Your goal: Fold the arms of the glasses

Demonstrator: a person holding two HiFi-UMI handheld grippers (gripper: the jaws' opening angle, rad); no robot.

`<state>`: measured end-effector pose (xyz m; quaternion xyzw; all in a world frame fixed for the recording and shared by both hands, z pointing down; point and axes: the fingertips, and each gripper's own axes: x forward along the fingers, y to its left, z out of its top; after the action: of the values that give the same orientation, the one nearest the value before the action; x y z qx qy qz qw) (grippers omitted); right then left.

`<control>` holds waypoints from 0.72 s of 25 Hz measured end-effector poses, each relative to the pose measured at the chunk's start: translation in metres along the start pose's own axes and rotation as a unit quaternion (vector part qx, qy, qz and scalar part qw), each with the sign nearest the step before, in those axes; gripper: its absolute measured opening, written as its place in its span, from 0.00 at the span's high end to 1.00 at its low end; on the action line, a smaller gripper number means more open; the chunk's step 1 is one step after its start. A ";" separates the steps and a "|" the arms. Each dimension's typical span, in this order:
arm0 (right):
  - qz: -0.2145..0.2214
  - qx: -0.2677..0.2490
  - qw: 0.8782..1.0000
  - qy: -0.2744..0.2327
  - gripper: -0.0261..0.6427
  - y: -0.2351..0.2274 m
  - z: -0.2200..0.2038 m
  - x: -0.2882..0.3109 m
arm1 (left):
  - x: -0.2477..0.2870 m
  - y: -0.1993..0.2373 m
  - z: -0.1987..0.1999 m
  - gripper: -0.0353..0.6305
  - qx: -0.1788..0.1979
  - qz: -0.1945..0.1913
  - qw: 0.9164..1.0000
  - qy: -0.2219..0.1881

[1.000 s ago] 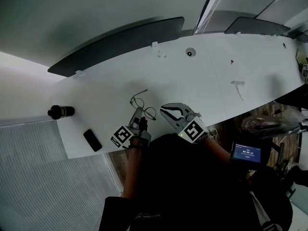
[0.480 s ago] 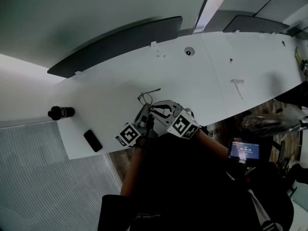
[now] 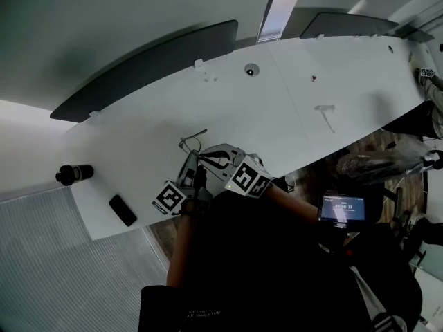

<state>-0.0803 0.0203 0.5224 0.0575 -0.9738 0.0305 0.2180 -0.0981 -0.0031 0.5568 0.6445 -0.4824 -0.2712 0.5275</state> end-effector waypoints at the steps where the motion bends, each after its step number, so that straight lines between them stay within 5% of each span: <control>1: 0.000 -0.002 1.000 0.001 0.93 0.000 0.000 -0.001 | 0.000 -0.001 0.000 0.91 0.004 0.000 1.000 0.000; 18: 0.012 0.051 0.999 -0.002 0.93 -0.001 -0.007 -0.007 | 0.005 0.001 -0.009 0.91 0.045 0.014 0.999 0.024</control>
<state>-0.0709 0.0209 0.5261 0.0571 -0.9719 0.0830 0.2129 -0.0893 -0.0039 0.5614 0.6671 -0.4904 -0.2256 0.5134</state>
